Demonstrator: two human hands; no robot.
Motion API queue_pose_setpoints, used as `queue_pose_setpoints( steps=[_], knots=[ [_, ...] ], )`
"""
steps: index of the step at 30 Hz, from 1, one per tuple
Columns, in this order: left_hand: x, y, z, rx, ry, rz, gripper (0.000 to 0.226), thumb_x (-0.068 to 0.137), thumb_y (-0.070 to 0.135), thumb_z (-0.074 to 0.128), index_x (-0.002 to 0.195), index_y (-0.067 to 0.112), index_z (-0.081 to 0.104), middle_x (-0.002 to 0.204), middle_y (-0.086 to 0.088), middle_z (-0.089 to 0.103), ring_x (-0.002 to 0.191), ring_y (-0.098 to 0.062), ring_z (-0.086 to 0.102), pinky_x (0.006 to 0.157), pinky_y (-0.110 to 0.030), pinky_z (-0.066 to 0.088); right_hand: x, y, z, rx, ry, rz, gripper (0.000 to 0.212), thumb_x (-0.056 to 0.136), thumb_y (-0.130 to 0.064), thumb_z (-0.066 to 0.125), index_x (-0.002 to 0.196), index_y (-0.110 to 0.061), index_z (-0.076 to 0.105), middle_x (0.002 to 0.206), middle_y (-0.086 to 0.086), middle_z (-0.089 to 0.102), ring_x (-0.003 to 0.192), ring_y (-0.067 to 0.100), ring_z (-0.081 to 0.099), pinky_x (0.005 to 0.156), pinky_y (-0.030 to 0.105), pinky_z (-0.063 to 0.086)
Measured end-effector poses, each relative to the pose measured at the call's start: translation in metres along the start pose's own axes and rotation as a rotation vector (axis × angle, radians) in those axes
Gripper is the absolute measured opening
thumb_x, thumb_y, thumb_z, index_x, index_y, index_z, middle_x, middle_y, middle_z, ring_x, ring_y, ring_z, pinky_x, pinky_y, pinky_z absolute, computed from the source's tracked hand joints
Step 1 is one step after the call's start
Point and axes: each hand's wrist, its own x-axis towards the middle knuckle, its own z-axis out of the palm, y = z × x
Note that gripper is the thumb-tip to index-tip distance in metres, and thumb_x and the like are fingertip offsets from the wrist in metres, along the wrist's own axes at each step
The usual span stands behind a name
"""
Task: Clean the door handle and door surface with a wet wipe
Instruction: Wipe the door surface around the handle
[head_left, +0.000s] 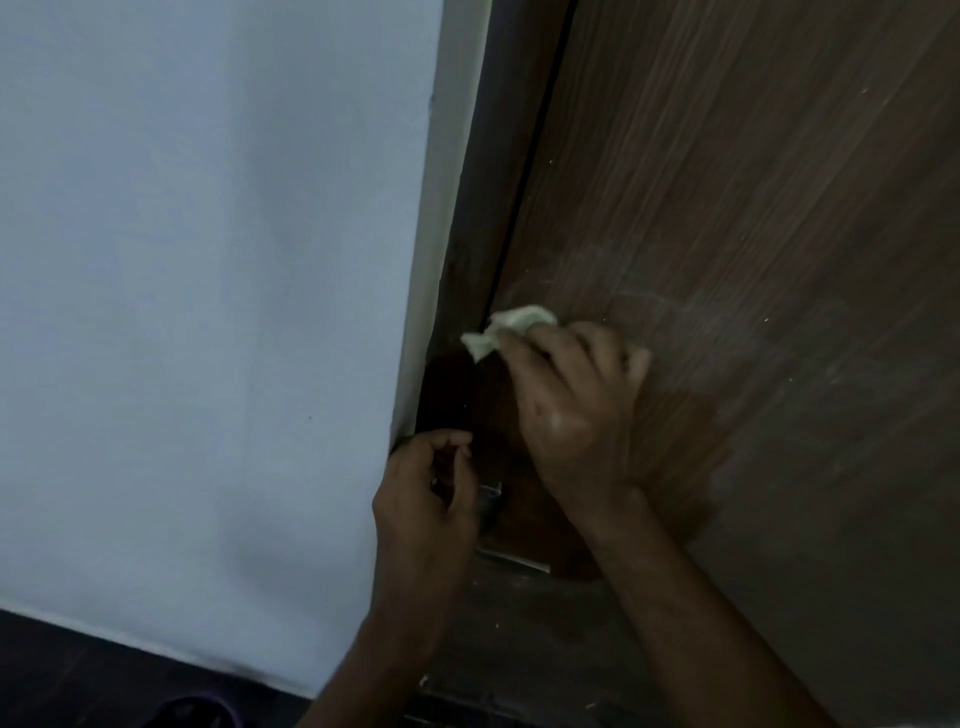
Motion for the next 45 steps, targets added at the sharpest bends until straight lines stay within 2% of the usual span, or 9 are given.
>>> queue_pose_setpoints(
  steps=[2, 8, 15, 20, 27, 32, 34, 41, 45],
  knots=[
    [-0.003, 0.001, -0.001, -0.005, -0.008, -0.002, 0.022, 0.093, 0.018, 0.063, 0.106, 0.037, 0.065, 0.101, 0.027, 0.062, 0.097, 0.010, 0.060, 0.079, 0.002, 0.040, 0.007, -0.004, 0.001, 0.007, 0.089, 0.063, 0.014, 0.097, -0.024, 0.065, 0.107, -0.020, 0.074, 0.107, -0.005, 0.069, 0.099, 0.019, 0.052, 0.081, 0.038, 0.032],
    [-0.004, -0.004, -0.002, 0.100, -0.085, 0.028, 0.025, 0.091, 0.019, 0.066, 0.102, 0.041, 0.061, 0.094, 0.031, 0.057, 0.093, 0.011, 0.058, 0.078, 0.002, 0.038, -0.031, -0.019, 0.007, -0.003, -0.327, -0.299, 0.020, 0.091, -0.022, 0.066, 0.108, -0.015, 0.072, 0.116, 0.001, 0.069, 0.107, 0.023, 0.055, 0.084, 0.041, 0.036],
    [-0.005, 0.003, -0.002, 0.078, -0.062, 0.049, 0.022, 0.084, 0.002, 0.072, 0.096, 0.020, 0.071, 0.089, 0.017, 0.061, 0.086, 0.016, 0.056, 0.072, 0.002, 0.037, 0.010, -0.033, 0.017, 0.072, -0.057, -0.080, 0.012, 0.097, -0.017, 0.063, 0.103, -0.015, 0.073, 0.108, -0.001, 0.068, 0.101, 0.019, 0.052, 0.083, 0.039, 0.032],
    [-0.007, 0.002, -0.004, 0.102, -0.084, -0.025, 0.015, 0.085, 0.002, 0.071, 0.095, 0.013, 0.072, 0.086, 0.008, 0.065, 0.077, -0.002, 0.061, 0.071, 0.002, 0.038, -0.020, -0.034, 0.018, 0.103, -0.344, -0.325, 0.018, 0.095, -0.018, 0.056, 0.098, -0.016, 0.074, 0.114, -0.001, 0.071, 0.112, 0.022, 0.046, 0.087, 0.039, 0.032],
    [-0.006, 0.007, -0.011, 0.025, -0.074, -0.007, 0.027, 0.089, 0.004, 0.067, 0.104, 0.026, 0.072, 0.102, 0.016, 0.068, 0.095, 0.004, 0.062, 0.081, -0.001, 0.043, 0.045, -0.028, 0.006, 0.009, 0.122, 0.025, 0.010, 0.097, -0.019, 0.064, 0.099, -0.019, 0.074, 0.104, -0.004, 0.071, 0.096, 0.019, 0.053, 0.078, 0.037, 0.030],
    [0.000, 0.006, -0.013, 0.024, -0.050, -0.023, 0.022, 0.091, 0.013, 0.066, 0.103, 0.031, 0.068, 0.097, 0.016, 0.066, 0.090, 0.007, 0.061, 0.077, 0.000, 0.042, -0.012, -0.030, 0.000, 0.003, -0.354, -0.344, 0.013, 0.088, -0.021, 0.069, 0.099, -0.017, 0.073, 0.114, -0.001, 0.068, 0.103, 0.022, 0.055, 0.080, 0.038, 0.033],
    [-0.002, 0.003, -0.012, 0.026, -0.059, -0.027, 0.024, 0.092, 0.014, 0.067, 0.105, 0.033, 0.068, 0.098, 0.017, 0.066, 0.090, 0.007, 0.061, 0.078, -0.001, 0.044, -0.027, -0.020, -0.008, -0.027, -0.415, -0.316, 0.018, 0.086, -0.021, 0.070, 0.103, -0.017, 0.073, 0.116, -0.002, 0.068, 0.106, 0.021, 0.054, 0.082, 0.038, 0.033],
    [-0.003, 0.007, -0.002, -0.011, -0.091, 0.016, 0.022, 0.095, 0.020, 0.063, 0.109, 0.035, 0.069, 0.105, 0.020, 0.067, 0.098, 0.007, 0.062, 0.080, -0.006, 0.049, -0.003, 0.020, -0.030, -0.036, 0.097, 0.179, 0.014, 0.096, -0.019, 0.066, 0.107, -0.022, 0.074, 0.106, -0.005, 0.070, 0.093, 0.018, 0.051, 0.079, 0.038, 0.035],
    [-0.005, 0.011, 0.001, -0.035, -0.077, 0.046, 0.020, 0.093, 0.026, 0.060, 0.109, 0.029, 0.071, 0.104, 0.017, 0.069, 0.098, 0.003, 0.063, 0.082, -0.009, 0.050, -0.053, 0.006, -0.029, -0.060, -0.322, -0.111, 0.025, 0.092, -0.021, 0.054, 0.108, -0.016, 0.073, 0.114, 0.000, 0.070, 0.099, 0.021, 0.054, 0.079, 0.036, 0.032]
  ],
)
